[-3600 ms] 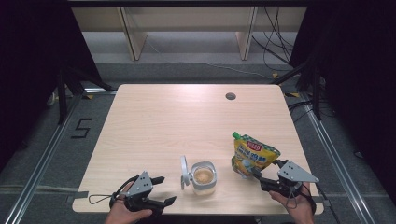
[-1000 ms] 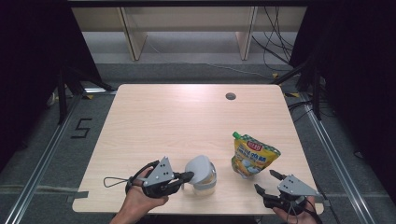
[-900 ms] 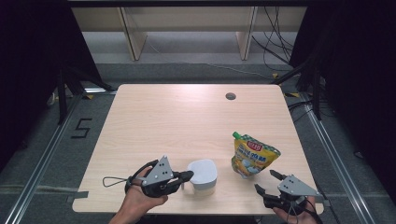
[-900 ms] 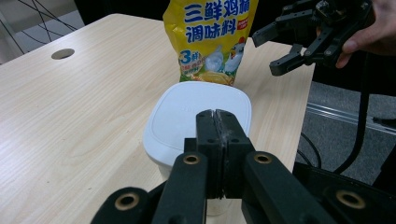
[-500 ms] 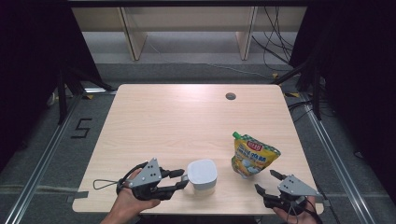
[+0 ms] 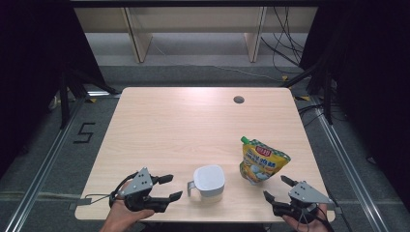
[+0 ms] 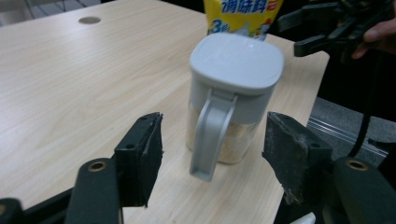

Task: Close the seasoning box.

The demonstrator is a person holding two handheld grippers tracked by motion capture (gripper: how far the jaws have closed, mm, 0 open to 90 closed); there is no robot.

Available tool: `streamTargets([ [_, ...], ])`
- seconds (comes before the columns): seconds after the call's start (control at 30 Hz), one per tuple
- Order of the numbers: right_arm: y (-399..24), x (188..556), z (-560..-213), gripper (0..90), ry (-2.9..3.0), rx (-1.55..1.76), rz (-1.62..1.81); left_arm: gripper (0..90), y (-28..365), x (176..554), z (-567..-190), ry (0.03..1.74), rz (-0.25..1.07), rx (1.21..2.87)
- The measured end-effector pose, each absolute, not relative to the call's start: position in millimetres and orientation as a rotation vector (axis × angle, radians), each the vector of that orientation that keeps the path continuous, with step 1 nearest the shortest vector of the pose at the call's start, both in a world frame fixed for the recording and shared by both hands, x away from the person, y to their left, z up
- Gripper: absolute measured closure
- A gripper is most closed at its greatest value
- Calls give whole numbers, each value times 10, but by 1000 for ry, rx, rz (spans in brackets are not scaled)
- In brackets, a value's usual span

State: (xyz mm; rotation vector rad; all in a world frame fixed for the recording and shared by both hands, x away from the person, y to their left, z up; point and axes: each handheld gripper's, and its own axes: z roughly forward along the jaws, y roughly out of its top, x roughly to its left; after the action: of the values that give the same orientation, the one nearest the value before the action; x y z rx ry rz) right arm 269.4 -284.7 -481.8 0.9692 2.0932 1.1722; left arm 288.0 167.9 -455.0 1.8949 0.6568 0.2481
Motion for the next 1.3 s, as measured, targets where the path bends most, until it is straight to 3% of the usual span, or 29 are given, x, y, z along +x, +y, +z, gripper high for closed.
streamTargets([
  [0.6,-2785,2544,-4835,196,2143,986,1178,258,1783,2817,-4992,823,240,1955],
  [1.3,-2838,2566,-4941,190,2234,1049,1088,232,1787,2780,-5031,812,246,1995],
])
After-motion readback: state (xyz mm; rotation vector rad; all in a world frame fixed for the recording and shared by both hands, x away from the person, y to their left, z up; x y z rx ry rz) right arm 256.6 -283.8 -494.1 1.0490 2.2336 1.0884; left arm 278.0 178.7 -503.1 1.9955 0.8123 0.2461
